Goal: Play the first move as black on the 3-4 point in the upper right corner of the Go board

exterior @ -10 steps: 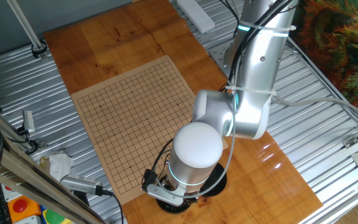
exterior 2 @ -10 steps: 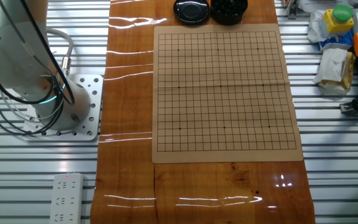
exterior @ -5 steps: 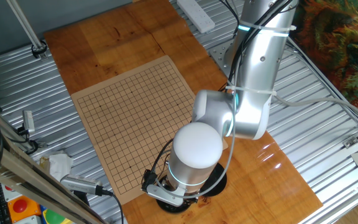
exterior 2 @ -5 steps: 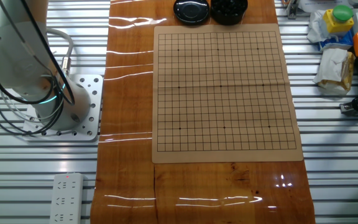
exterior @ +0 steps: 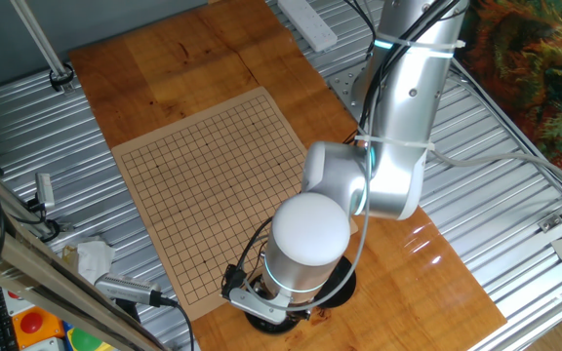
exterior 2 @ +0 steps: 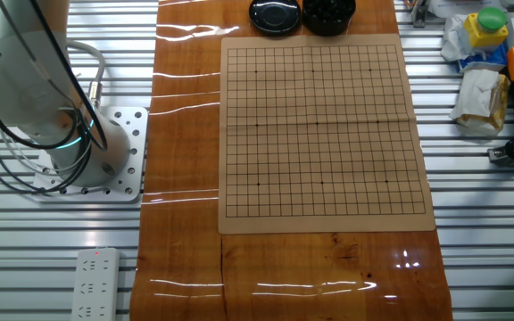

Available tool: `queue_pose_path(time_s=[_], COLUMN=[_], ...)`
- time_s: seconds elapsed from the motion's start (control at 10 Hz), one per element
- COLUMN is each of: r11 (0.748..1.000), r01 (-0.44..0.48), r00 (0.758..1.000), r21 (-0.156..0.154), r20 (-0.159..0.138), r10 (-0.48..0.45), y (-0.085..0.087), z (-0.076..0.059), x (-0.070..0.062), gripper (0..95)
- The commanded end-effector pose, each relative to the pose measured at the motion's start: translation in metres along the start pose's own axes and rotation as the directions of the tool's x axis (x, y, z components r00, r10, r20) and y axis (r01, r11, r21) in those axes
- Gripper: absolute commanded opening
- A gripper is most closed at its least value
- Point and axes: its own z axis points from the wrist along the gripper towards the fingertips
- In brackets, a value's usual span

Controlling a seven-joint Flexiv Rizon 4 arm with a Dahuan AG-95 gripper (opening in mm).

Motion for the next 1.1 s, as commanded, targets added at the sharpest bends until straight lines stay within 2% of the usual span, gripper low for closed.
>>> queue_pose_path(time_s=[0.1,1.1], r11=[1.000,1.000], r01=[0.002,0.012], r00=[1.000,1.000], r21=[0.002,-0.001], r20=[-0.001,-0.001], r10=[-0.002,-0.012], y=[-0.0001,-0.0001], z=[-0.0006,-0.0007], x=[0.0006,0.0004], gripper=[19.0,19.0])
